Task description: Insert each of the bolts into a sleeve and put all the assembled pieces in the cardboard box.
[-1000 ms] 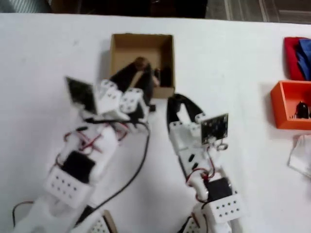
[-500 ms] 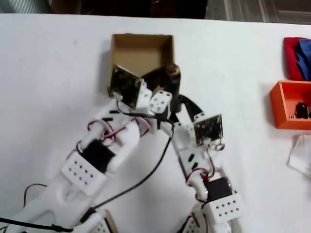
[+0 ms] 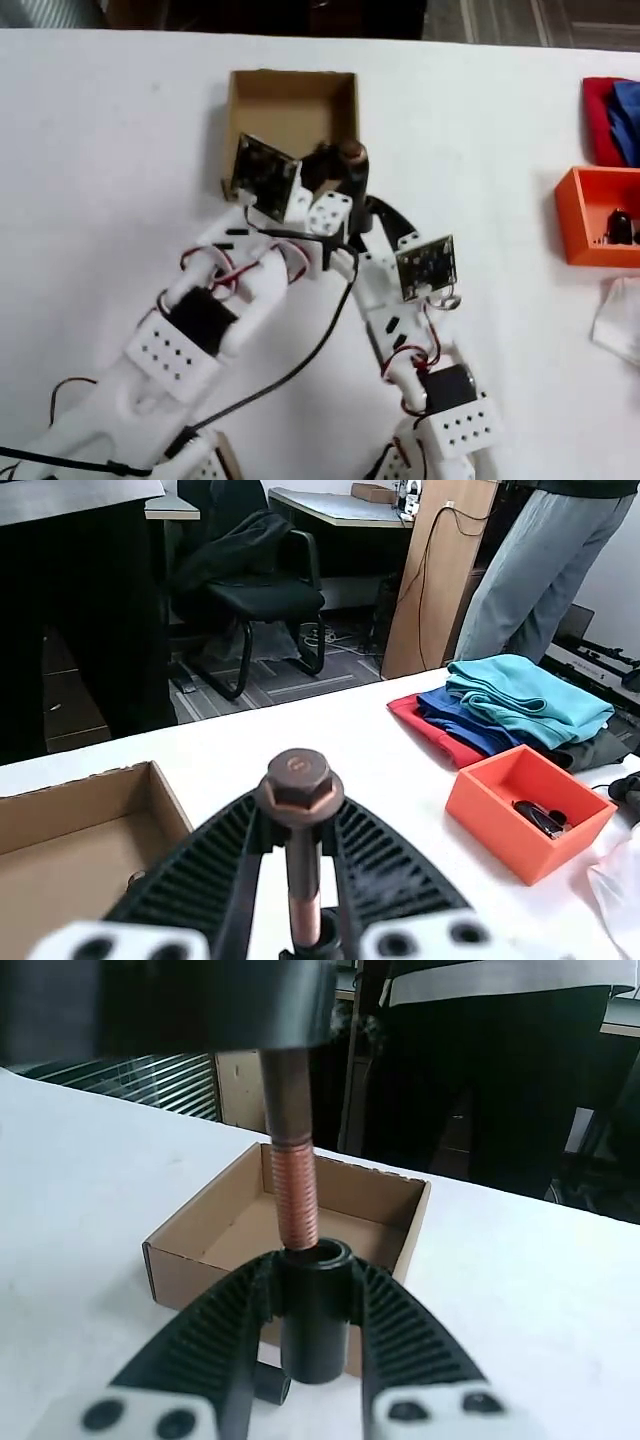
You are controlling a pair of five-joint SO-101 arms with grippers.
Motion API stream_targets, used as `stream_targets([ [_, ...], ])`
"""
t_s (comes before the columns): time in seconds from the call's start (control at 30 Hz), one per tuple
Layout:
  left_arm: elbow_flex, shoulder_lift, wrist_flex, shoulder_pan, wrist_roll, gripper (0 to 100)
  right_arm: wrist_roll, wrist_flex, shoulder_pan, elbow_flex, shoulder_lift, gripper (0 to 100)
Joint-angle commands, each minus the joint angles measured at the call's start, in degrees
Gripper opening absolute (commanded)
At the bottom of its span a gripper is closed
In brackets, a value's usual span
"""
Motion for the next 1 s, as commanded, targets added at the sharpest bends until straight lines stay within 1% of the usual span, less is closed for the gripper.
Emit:
stream_targets([
  [0.0, -2.4, -0.1, 0.1, 0.5, -0.4, 3, 0.4, -0.4, -0.6, -0.7, -1.7, 2.3],
  [0.23, -2.9, 3.4, 0.0, 0.6, -0.5, 3, 0.5, -0.1, -0.4, -2.8, -1.7, 2.3],
  [0.43, -2.9, 3.7, -0.1, 0.6, -0.4, 3, 0.5, 0.0, -0.2, -2.9, -1.7, 2.3],
  [0.47, -2.9, 3.7, -0.1, 0.6, -0.1, 3, 0.5, 0.0, -0.2, -2.9, -1.7, 2.3],
  [0.57, -2.9, 3.7, 0.2, 0.6, 4.7, 3, 0.5, -0.1, -0.2, -2.9, -1.4, 2.3],
  [0.63, -3.5, 3.7, 2.0, 0.6, 6.3, 3, 0.5, -0.1, -0.2, -2.9, -1.4, 2.3],
  [0.83, -7.6, 3.7, 8.7, 0.6, 6.9, 3, 0.5, -0.2, -0.2, -2.9, -1.4, 2.3],
  [0.97, -8.6, 3.9, 9.8, 0.6, 6.6, 3, 0.5, -0.2, -0.2, -2.9, -1.5, 2.3],
])
